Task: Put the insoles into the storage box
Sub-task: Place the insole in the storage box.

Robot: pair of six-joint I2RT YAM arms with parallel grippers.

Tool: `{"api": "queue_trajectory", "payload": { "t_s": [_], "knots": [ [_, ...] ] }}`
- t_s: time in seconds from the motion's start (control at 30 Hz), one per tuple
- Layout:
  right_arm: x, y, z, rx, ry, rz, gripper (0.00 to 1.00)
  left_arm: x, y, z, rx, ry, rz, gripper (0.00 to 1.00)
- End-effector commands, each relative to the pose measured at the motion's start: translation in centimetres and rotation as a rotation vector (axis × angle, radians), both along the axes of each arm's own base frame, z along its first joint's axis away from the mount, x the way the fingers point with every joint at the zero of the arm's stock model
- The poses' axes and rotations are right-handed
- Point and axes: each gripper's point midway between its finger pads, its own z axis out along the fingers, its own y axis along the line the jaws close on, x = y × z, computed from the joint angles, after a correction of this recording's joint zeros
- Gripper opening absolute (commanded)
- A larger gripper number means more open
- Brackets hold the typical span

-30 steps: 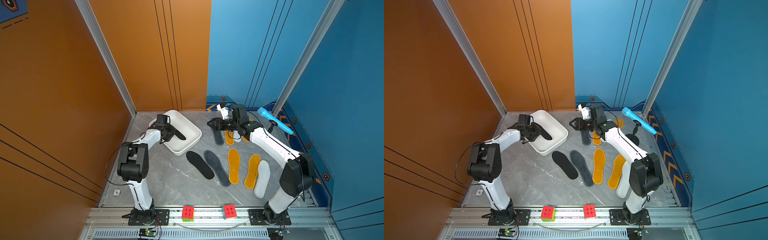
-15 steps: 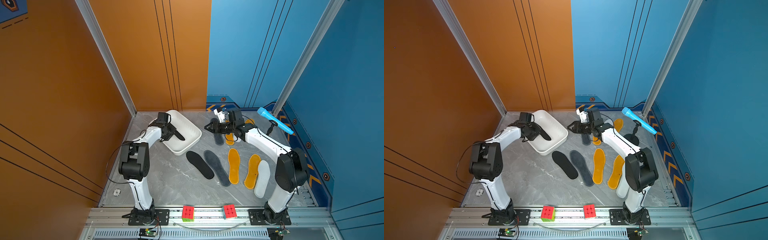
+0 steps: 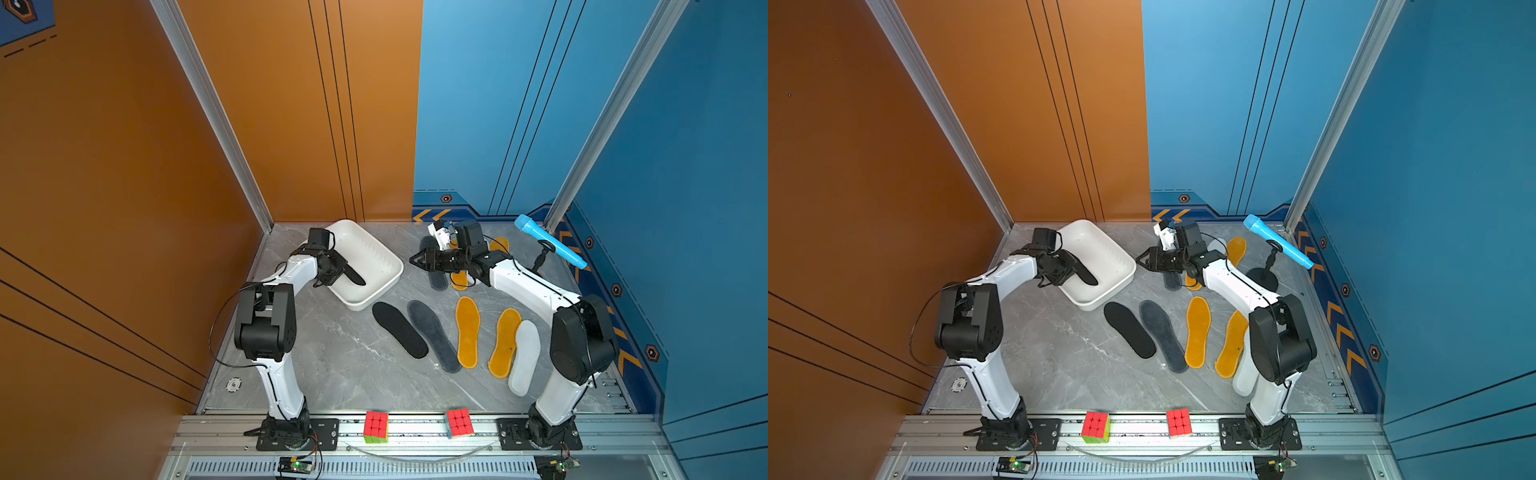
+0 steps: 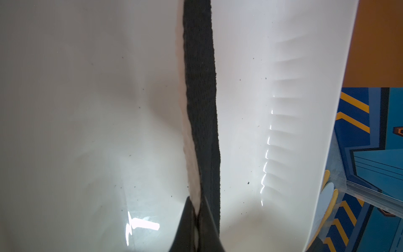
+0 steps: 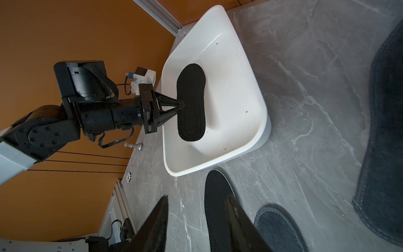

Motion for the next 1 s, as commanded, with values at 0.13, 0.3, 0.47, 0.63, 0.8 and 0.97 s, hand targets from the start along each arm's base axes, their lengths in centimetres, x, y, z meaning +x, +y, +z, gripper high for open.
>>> {"api": "queue_trajectory", "payload": {
  "t_s": [0.13, 0.3, 0.47, 0.63, 0.8, 0.97],
  "knots": [
    [0.1, 0.2, 0.2, 0.035, 0.010, 0.001, 0.45, -1.1, -0.5, -1.6, -0.010, 0.054, -0.057, 0.09],
    [0.1, 0.2, -0.4, 0.030, 0.022, 0.000, 0.45, -1.1, -0.6, -1.6, -0.014, 0.058, -0.054, 0.22],
    [-0.1, 0.1, -0.7, 0.030, 0.031, 0.005, 0.45, -1.0, -0.3, -1.4, -0.007, 0.056, -0.030, 0.25],
    [-0.1, -0.1, -1.0, 0.027, 0.035, 0.004, 0.45, -0.9, -0.2, -0.7, -0.006, 0.042, -0.026, 0.26],
    [-0.1, -0.3, -1.4, 0.027, 0.044, 0.002, 0.45, -1.3, 0.1, -0.2, 0.014, 0.040, -0.012, 0.27],
    [-0.2, -0.5, -1.6, 0.028, 0.050, 0.005, 0.45, -1.8, 0.9, 0.4, 0.048, 0.029, 0.015, 0.33]
  ]
}}
